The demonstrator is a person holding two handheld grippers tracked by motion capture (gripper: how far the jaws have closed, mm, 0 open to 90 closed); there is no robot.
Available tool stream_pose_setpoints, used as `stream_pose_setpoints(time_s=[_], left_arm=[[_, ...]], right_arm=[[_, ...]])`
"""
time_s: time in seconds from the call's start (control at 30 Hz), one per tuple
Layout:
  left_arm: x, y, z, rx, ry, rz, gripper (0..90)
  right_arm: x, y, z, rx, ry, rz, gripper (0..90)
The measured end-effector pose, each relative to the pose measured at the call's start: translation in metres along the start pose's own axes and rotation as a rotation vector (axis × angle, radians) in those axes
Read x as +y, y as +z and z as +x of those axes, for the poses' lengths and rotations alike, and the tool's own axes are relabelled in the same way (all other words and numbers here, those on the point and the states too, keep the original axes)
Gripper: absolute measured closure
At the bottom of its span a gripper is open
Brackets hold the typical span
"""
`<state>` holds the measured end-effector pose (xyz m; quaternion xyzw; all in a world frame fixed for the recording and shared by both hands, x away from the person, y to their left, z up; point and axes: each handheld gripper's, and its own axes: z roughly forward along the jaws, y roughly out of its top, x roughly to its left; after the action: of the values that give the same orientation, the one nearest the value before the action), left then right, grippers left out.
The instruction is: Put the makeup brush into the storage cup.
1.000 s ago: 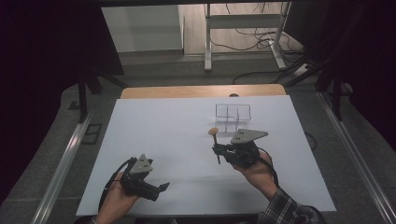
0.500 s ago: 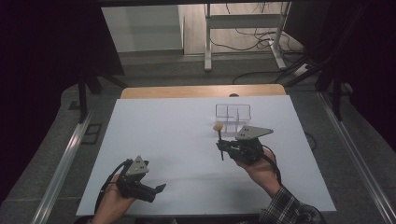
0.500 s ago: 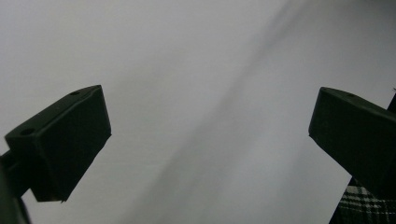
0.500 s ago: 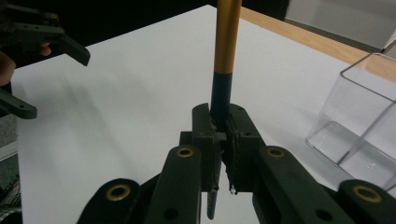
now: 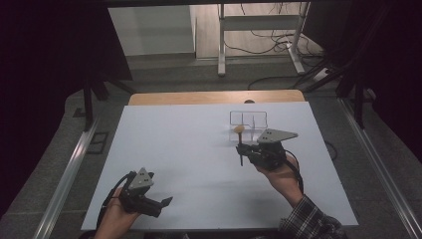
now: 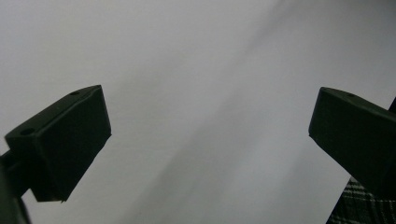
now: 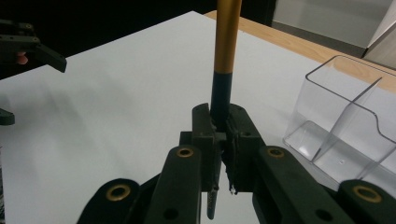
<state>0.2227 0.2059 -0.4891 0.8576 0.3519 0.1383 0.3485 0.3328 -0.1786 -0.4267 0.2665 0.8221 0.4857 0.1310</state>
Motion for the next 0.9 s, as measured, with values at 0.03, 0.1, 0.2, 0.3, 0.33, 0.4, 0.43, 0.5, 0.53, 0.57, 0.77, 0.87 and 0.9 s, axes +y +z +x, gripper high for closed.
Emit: stream_pose_setpoints(time_s=[0.03, 0.1, 0.2, 0.3, 0.33, 0.4, 0.43, 0.5, 0.53, 0.57, 0.77, 0.87, 0.9], left_arm=[[-0.001, -0.001, 0.000, 0.000, -0.002, 0.000, 0.0], [-0.002, -0.001, 0.000, 0.003, -0.005, 0.001, 0.0], [-0.003, -0.003, 0.001, 0.004, -0.009, 0.004, 0.0], [-0.005, -0.004, 0.002, 0.008, -0.012, 0.001, 0.0], [-0.005, -0.004, 0.002, 0.009, -0.015, 0.000, 0.0], [-0.006, -0.005, 0.002, 0.011, -0.017, 0.001, 0.0], [-0.007, -0.005, 0.002, 0.012, -0.017, 0.001, 0.0], [-0.007, -0.006, 0.002, 0.013, -0.017, 0.003, 0.0], [-0.008, -0.006, 0.002, 0.014, -0.018, 0.003, 0.0], [-0.008, -0.006, 0.002, 0.016, -0.020, 0.002, 0.0], [-0.009, -0.007, 0.003, 0.019, -0.030, 0.003, 0.0], [-0.010, -0.008, 0.004, 0.024, -0.033, 0.003, 0.0], [-0.011, -0.008, 0.004, 0.026, -0.036, 0.002, 0.0]], right_arm=[[0.000, 0.000, 0.000, -0.002, 0.002, 0.000, 83.7], [0.001, 0.000, -0.002, -0.004, 0.002, 0.000, 83.7], [0.001, 0.000, -0.003, -0.008, 0.006, 0.001, 83.7], [0.002, 0.000, -0.005, -0.010, 0.009, -0.004, 83.7], [0.003, 0.000, -0.006, -0.011, 0.010, -0.004, 83.7], [0.003, 0.001, -0.008, -0.012, 0.013, -0.004, 83.7], [0.004, 0.001, -0.010, -0.012, 0.017, -0.004, 83.7], [0.004, 0.002, -0.012, -0.010, 0.020, -0.001, 83.7], [0.005, 0.002, -0.013, -0.012, 0.024, -0.001, 83.7], [0.006, 0.003, -0.014, -0.012, 0.027, -0.004, 83.7], [0.010, 0.002, -0.021, -0.018, 0.033, -0.016, 83.7], [0.013, 0.003, -0.026, -0.027, 0.044, -0.021, 83.7], [0.014, 0.003, -0.028, -0.028, 0.046, -0.022, 83.7]])
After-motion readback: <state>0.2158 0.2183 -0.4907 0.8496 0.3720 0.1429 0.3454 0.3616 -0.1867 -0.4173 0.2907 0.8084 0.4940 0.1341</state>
